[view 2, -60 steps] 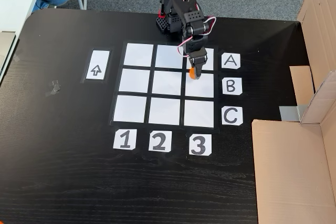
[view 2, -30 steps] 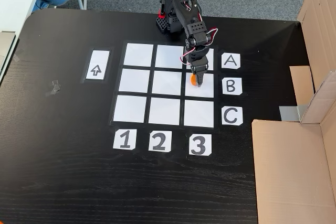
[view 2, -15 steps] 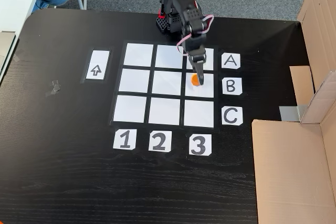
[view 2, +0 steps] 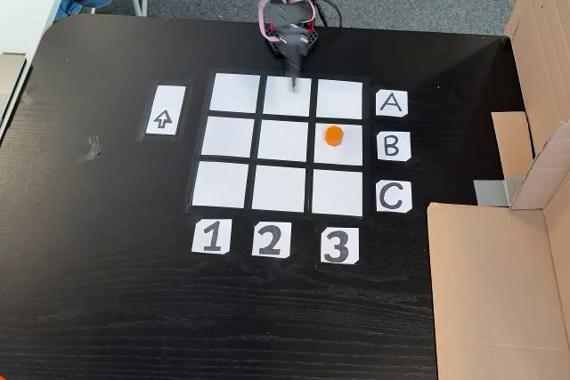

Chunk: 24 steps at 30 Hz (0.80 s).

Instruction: Pick up the round, orange token and place it in the grid on square B3.

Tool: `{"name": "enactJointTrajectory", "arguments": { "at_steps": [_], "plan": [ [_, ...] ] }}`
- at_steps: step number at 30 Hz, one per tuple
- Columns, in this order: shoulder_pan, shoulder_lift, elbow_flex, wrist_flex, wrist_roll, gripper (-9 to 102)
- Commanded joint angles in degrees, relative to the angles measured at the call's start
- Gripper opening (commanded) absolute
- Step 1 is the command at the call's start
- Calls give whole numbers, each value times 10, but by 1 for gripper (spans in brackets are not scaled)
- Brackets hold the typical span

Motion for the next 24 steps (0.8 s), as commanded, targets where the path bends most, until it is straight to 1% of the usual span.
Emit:
{"name": "enactJointTrajectory", "arguments": {
  "at_steps": [1, 3, 5, 8, 10, 11, 15, 18, 21, 24],
  "plan": [
    [129, 111, 18, -9, -8, 40],
    [227, 142, 30, -11, -8, 37],
    [327, 190, 49, -8, -5, 28],
    [487, 312, 119, 24, -10, 21],
    [579, 310, 132, 19, -18, 4],
    [621, 310, 138, 16, -17, -1],
    [748, 310, 164, 8, -5, -1],
    [826, 311, 191, -21, -5, -1],
    [889, 310, 220, -25, -6, -1],
    [929, 310, 257, -54, -10, -1]
  ]
}}
